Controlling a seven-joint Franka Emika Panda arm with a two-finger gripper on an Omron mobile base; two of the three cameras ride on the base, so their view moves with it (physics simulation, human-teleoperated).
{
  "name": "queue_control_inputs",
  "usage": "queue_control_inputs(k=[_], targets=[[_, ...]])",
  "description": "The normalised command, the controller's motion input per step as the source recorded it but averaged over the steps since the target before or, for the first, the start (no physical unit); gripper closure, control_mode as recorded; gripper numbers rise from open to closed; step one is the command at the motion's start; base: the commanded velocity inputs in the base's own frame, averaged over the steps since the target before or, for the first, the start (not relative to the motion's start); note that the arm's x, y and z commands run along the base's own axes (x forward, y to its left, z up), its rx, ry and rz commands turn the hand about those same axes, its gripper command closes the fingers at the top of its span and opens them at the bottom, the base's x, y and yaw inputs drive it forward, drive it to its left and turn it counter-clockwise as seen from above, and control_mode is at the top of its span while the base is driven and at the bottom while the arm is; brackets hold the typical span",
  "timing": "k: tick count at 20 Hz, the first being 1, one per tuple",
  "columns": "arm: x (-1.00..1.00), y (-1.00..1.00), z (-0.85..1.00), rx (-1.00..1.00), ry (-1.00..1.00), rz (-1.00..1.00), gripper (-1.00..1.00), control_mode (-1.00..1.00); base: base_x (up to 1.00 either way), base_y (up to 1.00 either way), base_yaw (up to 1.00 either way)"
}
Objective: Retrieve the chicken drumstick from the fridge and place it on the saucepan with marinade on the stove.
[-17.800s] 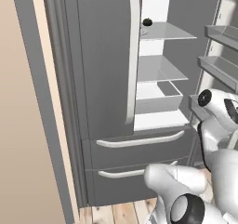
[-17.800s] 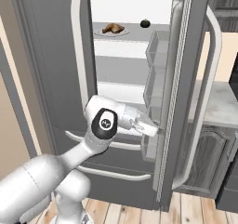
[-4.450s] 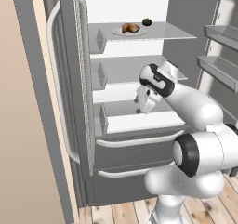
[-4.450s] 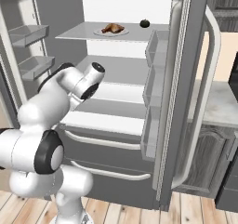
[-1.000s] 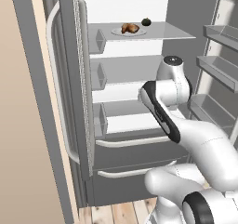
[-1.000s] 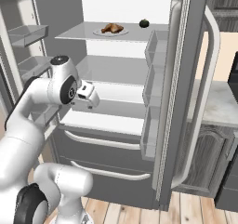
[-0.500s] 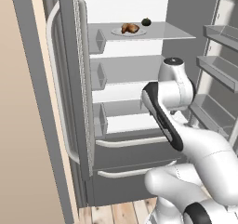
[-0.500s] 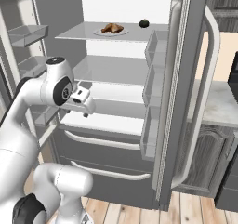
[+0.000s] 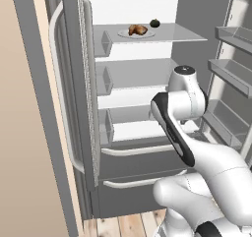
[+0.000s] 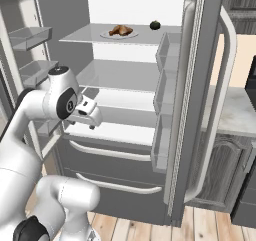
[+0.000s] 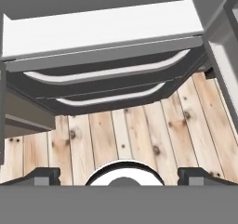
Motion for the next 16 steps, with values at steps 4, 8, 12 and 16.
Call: queue_control_inputs(k=[4, 8, 12, 16], targets=[[0.03, 0.00, 0.00, 0.00, 0.00, 0.00, -1.00, 1.00, 0.14, -0.06, 0.00], [0.00, 0.00, 0.00, 0.00, 0.00, 0.00, -1.00, 1.00, 0.51, -0.06, 0.00], [0.00, 0.00, 0.00, 0.00, 0.00, 0.00, -1.00, 1.00, 0.64, -0.03, 0.00], [0.00, 0.00, 0.00, 0.00, 0.00, 0.00, -1.00, 1.00, 0.59, -0.15, 0.00]])
